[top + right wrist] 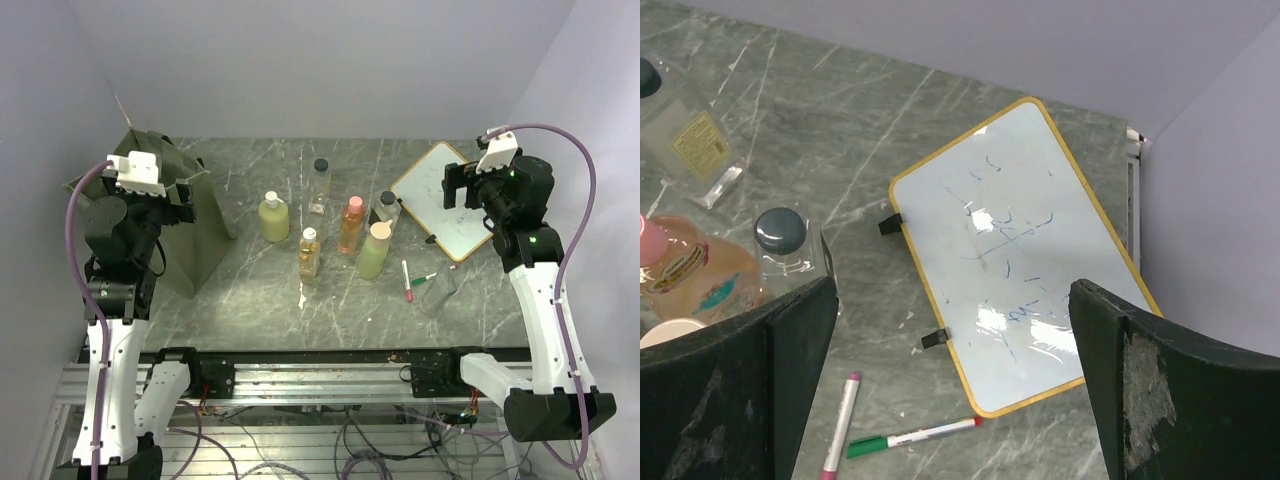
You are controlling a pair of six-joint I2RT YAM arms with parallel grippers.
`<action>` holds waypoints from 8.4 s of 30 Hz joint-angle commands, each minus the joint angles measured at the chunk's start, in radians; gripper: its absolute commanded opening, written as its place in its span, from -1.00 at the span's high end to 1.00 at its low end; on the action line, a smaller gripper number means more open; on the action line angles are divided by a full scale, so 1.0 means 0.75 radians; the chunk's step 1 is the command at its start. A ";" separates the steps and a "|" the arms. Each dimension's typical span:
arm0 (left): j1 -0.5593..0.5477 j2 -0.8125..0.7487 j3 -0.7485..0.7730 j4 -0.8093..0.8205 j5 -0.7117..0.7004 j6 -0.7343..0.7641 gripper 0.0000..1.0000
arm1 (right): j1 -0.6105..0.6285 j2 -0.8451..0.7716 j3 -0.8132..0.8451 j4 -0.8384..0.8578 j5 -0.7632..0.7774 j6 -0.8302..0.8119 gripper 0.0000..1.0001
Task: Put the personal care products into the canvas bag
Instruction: Adjust the canvas bag at the center of the board, then pick up the care product from the center of the board.
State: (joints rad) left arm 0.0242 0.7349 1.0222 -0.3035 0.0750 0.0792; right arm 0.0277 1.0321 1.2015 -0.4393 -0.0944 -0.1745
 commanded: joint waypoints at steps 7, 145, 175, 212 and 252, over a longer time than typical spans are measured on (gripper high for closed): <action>-0.003 0.000 0.015 0.035 -0.018 0.022 -0.99 | -0.009 -0.012 -0.014 0.005 -0.018 -0.012 -1.00; -1.055 1.171 1.047 -0.811 -0.070 0.106 -0.99 | -0.046 0.160 -0.020 0.023 -0.358 -0.023 -1.00; -1.053 1.398 0.745 -0.669 -0.064 -0.291 -0.99 | -0.214 0.004 -0.176 0.019 -0.496 0.058 -1.00; -1.023 1.353 0.686 -0.632 -0.144 -0.087 -0.90 | -0.324 -0.105 -0.306 0.039 -0.598 0.132 -1.00; -0.997 1.374 0.774 -0.629 -0.043 0.001 0.62 | -0.353 -0.095 -0.290 0.039 -0.624 0.144 -1.00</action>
State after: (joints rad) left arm -0.7307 1.7790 1.5394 -0.8017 0.0307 0.0208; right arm -0.2279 0.9619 0.9703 -0.4236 -0.5510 -0.0742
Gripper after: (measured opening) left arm 0.634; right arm 0.997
